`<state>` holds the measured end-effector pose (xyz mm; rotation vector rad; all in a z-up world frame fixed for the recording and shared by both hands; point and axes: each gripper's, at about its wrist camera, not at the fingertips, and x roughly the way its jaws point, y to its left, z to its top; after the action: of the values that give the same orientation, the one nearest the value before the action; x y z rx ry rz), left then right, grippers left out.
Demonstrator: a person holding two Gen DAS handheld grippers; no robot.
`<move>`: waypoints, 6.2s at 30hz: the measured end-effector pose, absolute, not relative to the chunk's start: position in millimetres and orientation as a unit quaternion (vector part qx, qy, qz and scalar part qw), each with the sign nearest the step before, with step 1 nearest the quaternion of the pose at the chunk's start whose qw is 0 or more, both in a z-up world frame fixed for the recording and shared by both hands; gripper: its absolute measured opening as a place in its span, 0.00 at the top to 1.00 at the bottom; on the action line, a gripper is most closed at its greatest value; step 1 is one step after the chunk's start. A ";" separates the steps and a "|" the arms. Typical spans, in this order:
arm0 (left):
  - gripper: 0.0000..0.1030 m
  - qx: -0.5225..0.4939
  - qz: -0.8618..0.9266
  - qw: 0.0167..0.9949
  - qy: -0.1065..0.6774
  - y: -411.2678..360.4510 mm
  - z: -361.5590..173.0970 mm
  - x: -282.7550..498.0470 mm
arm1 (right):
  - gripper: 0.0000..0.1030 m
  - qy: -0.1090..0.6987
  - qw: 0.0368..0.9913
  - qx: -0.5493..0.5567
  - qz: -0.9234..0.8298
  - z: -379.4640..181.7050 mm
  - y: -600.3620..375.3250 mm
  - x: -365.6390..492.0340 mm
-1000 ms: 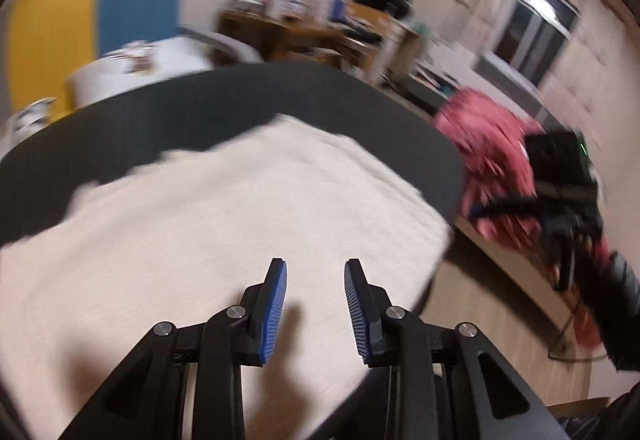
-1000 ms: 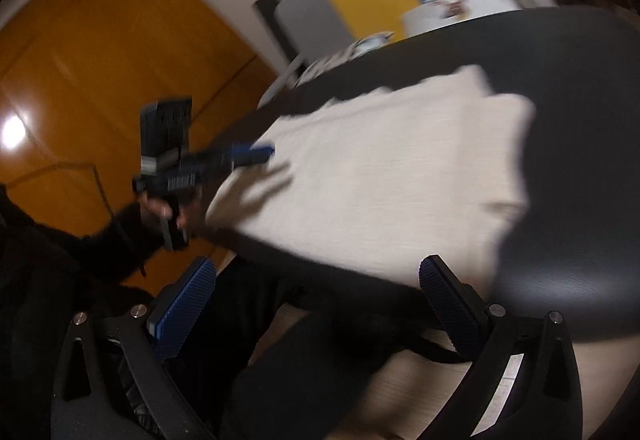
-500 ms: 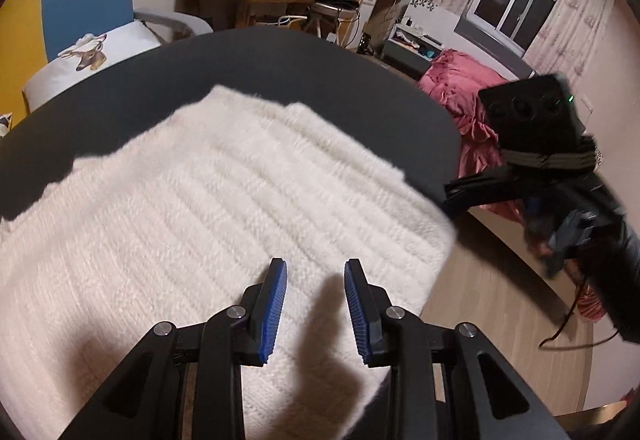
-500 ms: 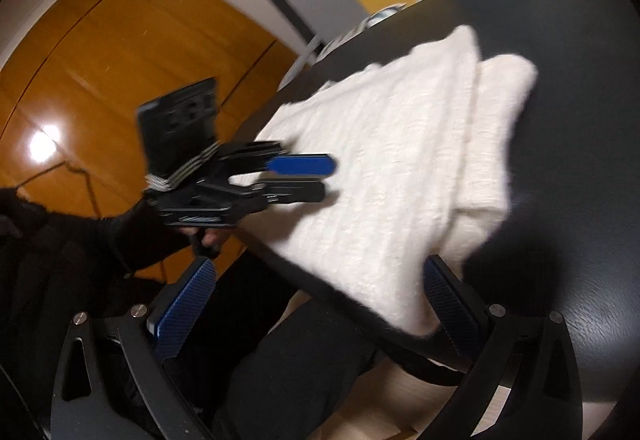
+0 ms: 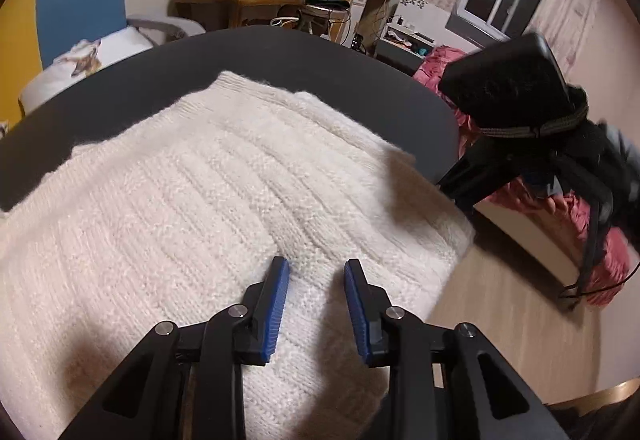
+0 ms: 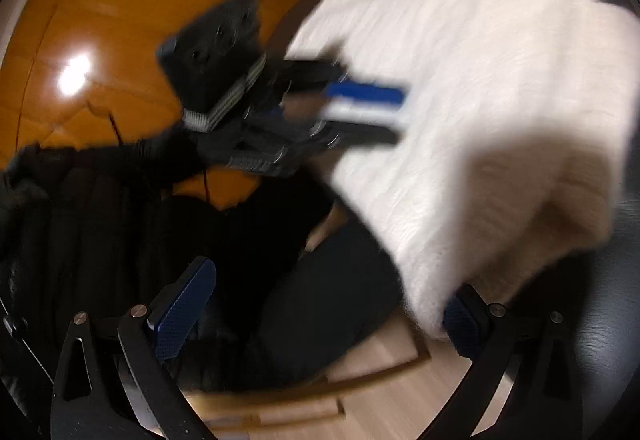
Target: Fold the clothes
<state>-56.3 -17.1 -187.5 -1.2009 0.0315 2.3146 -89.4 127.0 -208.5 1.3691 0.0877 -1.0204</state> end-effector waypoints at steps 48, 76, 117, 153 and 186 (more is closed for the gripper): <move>0.69 -0.424 0.865 0.268 -0.010 -93.7 -159.0 -190.0 | 0.00 0.074 0.473 0.466 -0.745 -180.1 59.8 -183.8; 0.91 -0.463 0.844 0.257 0.085 -58.5 -184.9 -223.2 | 0.00 0.097 0.386 0.440 -0.805 -201.2 48.6 -126.5; 0.96 -0.451 0.855 0.241 0.086 -154.6 -178.3 -166.9 | 0.00 0.115 0.469 0.413 -0.772 -170.6 -20.2 -110.0; 0.88 -0.483 0.857 0.153 0.094 -219.1 -181.0 -116.8 | 0.00 0.169 0.423 0.420 -0.785 -193.1 -82.3 -93.9; 0.80 -0.395 0.899 0.001 -0.190 -300.7 -165.3 62.1 | 0.00 0.225 0.381 0.439 -0.782 -197.8 -90.2 -66.2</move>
<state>62.1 -300.7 -165.3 -1.2400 -0.5968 2.8224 -66.2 -90.2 -197.8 1.1201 0.5739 -1.9967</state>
